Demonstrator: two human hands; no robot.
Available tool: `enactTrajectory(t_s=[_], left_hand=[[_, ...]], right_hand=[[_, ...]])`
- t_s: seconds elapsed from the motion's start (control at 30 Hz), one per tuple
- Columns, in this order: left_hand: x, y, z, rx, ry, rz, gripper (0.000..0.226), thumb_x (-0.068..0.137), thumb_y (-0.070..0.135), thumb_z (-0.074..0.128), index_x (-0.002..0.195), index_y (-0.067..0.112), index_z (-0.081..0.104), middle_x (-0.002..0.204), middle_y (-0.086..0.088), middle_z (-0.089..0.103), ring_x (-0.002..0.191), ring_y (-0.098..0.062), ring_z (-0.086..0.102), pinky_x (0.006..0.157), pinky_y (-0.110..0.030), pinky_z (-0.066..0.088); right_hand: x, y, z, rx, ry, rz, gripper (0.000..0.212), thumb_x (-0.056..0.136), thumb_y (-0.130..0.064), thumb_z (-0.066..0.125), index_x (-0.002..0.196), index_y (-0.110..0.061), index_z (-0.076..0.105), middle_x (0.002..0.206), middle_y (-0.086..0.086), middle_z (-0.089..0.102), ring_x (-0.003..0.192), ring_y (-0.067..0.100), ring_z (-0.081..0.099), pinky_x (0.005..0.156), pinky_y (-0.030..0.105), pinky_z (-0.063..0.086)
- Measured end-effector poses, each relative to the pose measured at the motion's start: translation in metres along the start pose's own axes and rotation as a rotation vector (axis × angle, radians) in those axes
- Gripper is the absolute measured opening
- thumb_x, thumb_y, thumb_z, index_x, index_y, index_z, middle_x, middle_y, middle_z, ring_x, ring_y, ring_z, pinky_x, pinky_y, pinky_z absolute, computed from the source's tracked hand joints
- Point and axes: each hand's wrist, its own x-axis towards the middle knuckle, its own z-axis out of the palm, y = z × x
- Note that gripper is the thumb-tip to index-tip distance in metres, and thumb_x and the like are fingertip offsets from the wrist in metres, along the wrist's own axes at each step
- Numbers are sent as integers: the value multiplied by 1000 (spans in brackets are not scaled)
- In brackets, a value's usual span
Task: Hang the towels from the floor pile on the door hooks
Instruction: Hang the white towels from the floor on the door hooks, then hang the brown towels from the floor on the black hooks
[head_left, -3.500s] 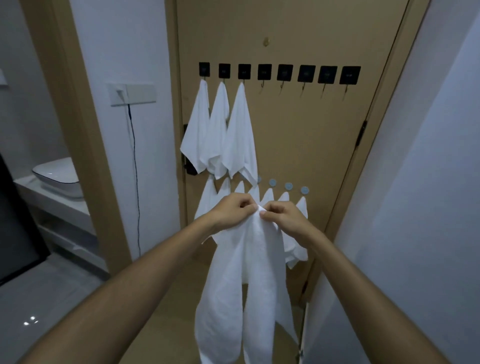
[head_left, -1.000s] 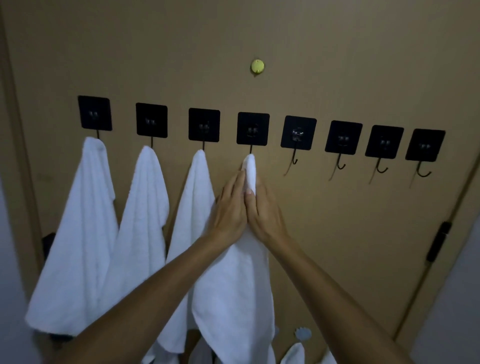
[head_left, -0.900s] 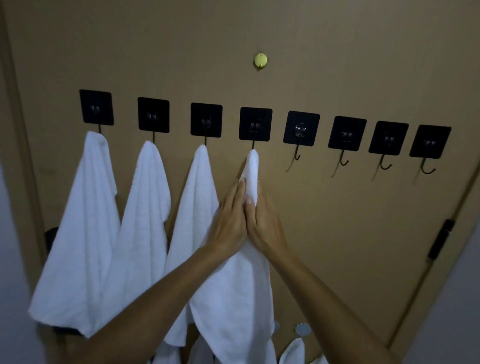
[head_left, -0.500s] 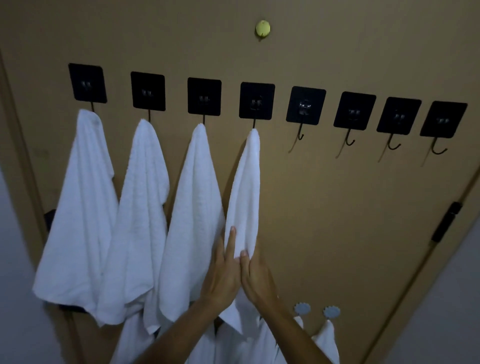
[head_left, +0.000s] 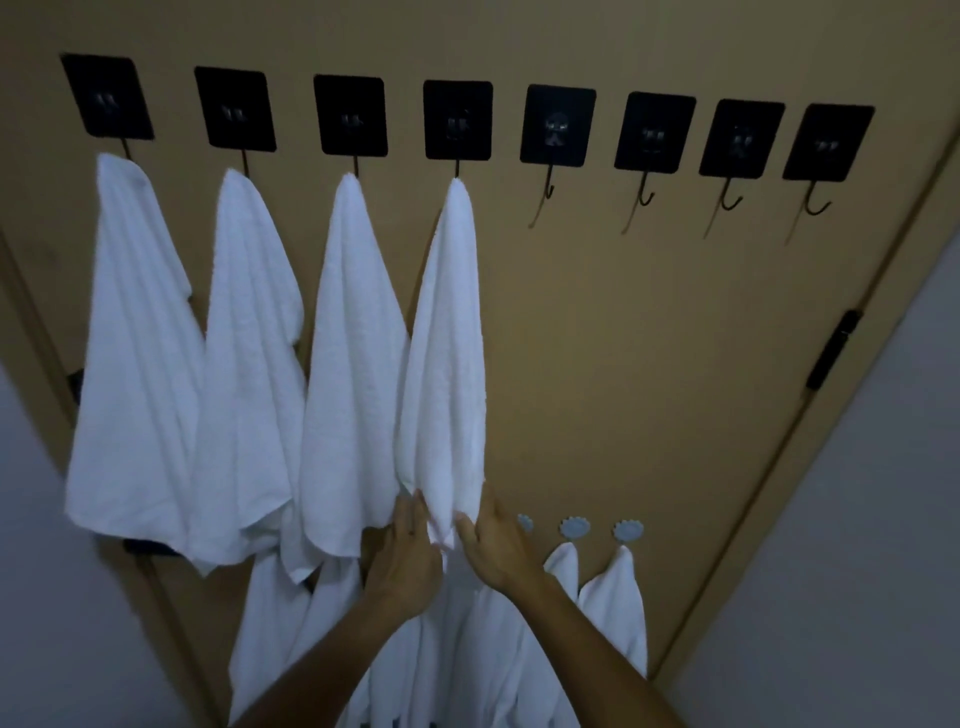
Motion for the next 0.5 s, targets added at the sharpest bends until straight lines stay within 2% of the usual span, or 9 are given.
enactTrajectory(t_s=[0.07,0.1,0.13,0.2,0.27,0.37,0.5], left_hand=[[-17,9,-7,78,-90,-24,61,95,36,31,146,4,22,152,-9,23,140,-33,32,113,-42,31],[-28,14,-9,67,-126,-46,59,95,36,24,144,3,26,149,-12,27,139,-32,31,114,-37,28],[-35,15,-4,72,-131,-41,59,94,36,20,142,3,29,144,-15,31,137,-30,33,112,-35,29],[-54,26,-2,78,-176,-45,50,96,30,31,140,6,31,142,-14,34,132,-27,36,109,-37,35],[-68,42,-2,149,-175,-33,45,96,28,38,137,10,36,143,-9,37,132,-24,37,108,-38,35],[-92,77,2,236,-165,13,45,96,31,39,137,12,37,141,-9,36,132,-24,35,106,-36,32],[-120,127,19,241,-275,79,46,98,33,36,138,11,33,148,-14,29,137,-29,29,110,-44,29]], right_hand=[[-16,1,-8,-39,-45,-5,69,91,-53,29,140,-5,28,139,17,42,121,32,47,99,41,42],[-23,4,-11,-73,-69,-3,61,94,-47,34,136,-3,31,137,18,43,120,33,47,97,40,42],[-29,10,-13,-95,-83,-8,54,96,-42,36,132,-2,35,134,18,45,118,34,47,95,39,42],[-42,21,-17,-145,-106,6,45,97,-39,38,123,-2,42,129,18,48,116,33,49,94,39,43],[-62,33,-22,-183,-111,-16,47,97,-38,38,128,-3,41,137,16,44,123,32,45,98,40,40],[-94,55,-32,-250,-135,5,54,99,-38,35,141,-5,31,151,13,28,135,33,32,106,44,31],[-143,96,-47,-258,-118,95,55,100,-40,34,145,-8,29,154,14,23,140,33,24,112,46,25]])
